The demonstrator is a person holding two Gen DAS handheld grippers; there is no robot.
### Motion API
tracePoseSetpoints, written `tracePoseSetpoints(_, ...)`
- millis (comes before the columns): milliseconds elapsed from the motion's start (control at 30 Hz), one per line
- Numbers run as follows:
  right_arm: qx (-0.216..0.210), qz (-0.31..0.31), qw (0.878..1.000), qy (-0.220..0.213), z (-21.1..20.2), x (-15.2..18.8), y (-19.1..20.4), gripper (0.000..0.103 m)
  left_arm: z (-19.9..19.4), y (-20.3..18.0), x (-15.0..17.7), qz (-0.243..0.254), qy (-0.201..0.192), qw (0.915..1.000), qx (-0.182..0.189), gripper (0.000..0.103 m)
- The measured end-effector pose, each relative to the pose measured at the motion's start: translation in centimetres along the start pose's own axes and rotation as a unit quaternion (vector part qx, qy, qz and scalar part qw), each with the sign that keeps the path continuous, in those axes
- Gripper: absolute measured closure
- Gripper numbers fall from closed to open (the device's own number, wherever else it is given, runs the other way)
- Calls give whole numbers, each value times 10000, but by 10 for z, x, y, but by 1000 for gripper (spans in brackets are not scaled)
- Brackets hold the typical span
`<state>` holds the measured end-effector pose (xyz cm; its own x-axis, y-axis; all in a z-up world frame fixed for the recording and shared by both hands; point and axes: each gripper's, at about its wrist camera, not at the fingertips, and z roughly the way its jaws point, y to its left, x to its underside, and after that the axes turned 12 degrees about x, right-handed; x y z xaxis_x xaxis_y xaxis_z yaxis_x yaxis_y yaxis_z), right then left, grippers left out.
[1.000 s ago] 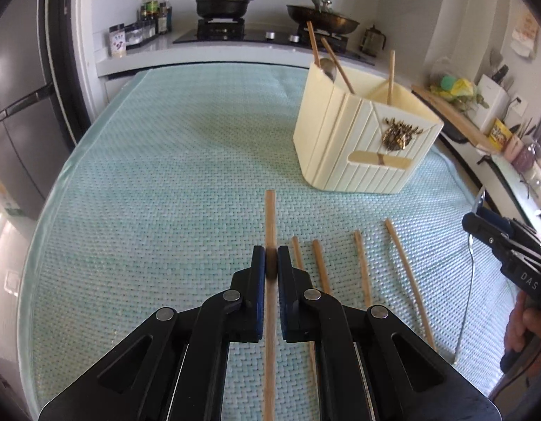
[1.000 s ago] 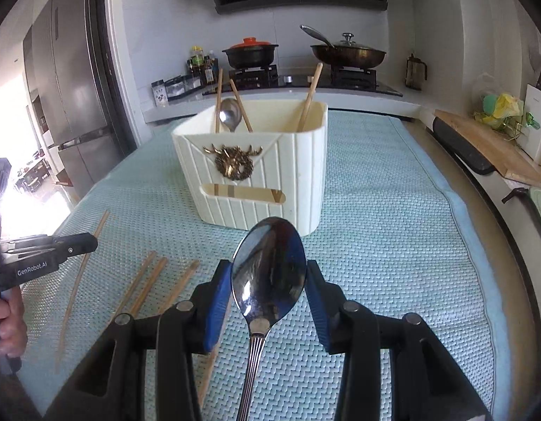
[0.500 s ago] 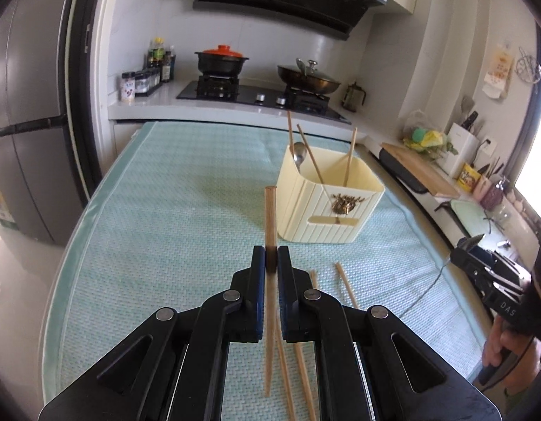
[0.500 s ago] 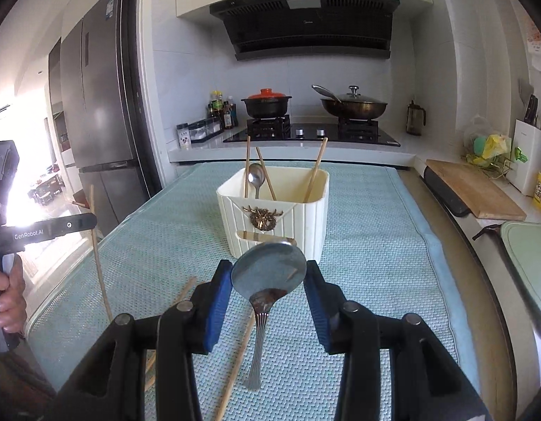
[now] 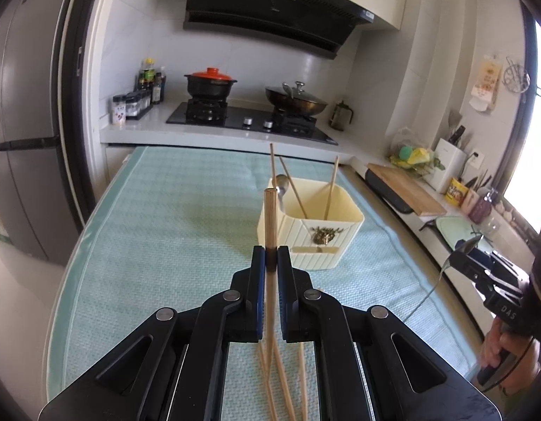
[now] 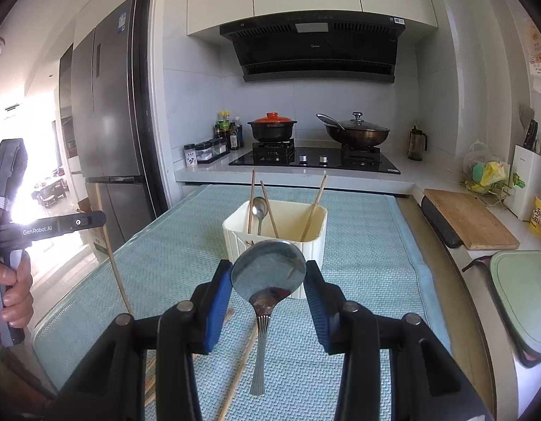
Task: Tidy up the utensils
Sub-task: 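Lift and carry the chopstick with the left tool while the right tool carries the spoon to the holder, then open the left tool dropping the chopstick into the holder while the right tool drops the spoon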
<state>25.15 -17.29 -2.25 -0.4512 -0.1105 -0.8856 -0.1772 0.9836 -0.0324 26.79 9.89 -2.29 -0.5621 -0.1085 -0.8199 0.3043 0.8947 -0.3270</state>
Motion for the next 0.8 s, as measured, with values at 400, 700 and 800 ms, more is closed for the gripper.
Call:
tracePoseSetpoints(400, -185, -16, 9997, -149, 16, -60, -18, 61, 18, -17, -69, 328, -198, 9988, 292, 98)
tracePoseSetpoints(700, -82, -57, 9985, -538, 55, -135, -20, 61, 51, -24, -147, 451, -738, 9959, 255, 98)
tracePoseSetpoints(800, -2, -63, 9981, -611, 77, -151, -19, 61, 74, -21, -159, 417, -874, 9952, 167, 98)
